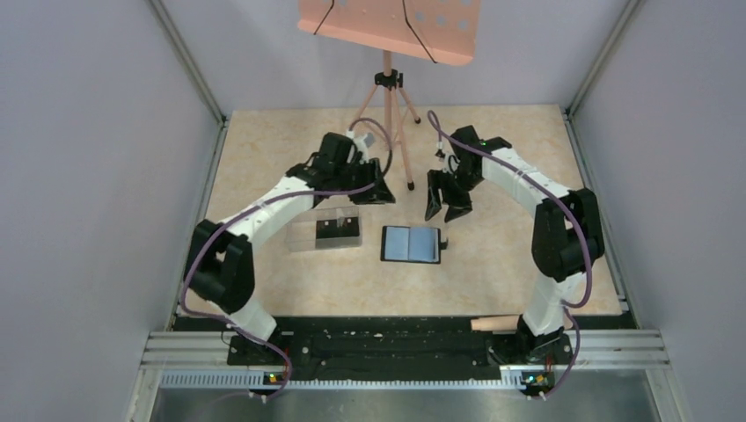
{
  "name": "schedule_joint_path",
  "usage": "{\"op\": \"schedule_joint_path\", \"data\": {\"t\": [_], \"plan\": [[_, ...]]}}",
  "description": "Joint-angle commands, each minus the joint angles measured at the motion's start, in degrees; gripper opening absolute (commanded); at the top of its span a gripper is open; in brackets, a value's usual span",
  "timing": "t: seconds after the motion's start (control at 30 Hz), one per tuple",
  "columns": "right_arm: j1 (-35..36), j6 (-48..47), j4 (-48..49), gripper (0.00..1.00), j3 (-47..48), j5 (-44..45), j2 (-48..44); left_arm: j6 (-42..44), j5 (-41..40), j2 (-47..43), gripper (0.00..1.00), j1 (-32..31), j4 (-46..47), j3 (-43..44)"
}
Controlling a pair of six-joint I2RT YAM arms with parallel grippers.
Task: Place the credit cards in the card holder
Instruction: Turn over the card slot in the card holder, then pick up the credit card from the storage box.
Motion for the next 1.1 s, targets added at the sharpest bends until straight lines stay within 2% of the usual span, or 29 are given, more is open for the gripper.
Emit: {"op": "schedule_joint_path", "data": {"t": [0.0, 0.17, 0.3, 0.67, 1.0, 1.07], "plan": [[5.1, 0.2, -1.3, 0.61, 7.6, -0.4, 2.8, -2.5, -1.9, -7.5, 0.44, 6.8, 6.1, -8.6], [9.5, 1.1, -1.5, 0.62, 15.5, -3.6, 9.1, -2.9, -2.1, -11.8, 0.44, 14.5, 3.4, -15.7], [12.2, 2.3, -1.8, 0.62, 21.3, -6.2, 14.6, -2.7, -3.4, -11.4, 0.43, 18.0, -0.2, -18.2], [15.9, 8.4, -0.2, 0.52, 34.6, -17.4, 28.7, -1.2, -9.0, -2.0, 0.40, 17.9, -7.3, -15.2], [16.5, 10.6, 3.1, 0.44, 35.3, -22.0, 31.8, -1.4, -9.8, 4.8, 0.36, 15.3, -6.8, -12.4], [16.7, 10.8, 3.4, 0.39, 35.3, -22.7, 32.0, -1.6, -10.1, 5.5, 0.34, 15.0, -6.7, -12.1]]}}
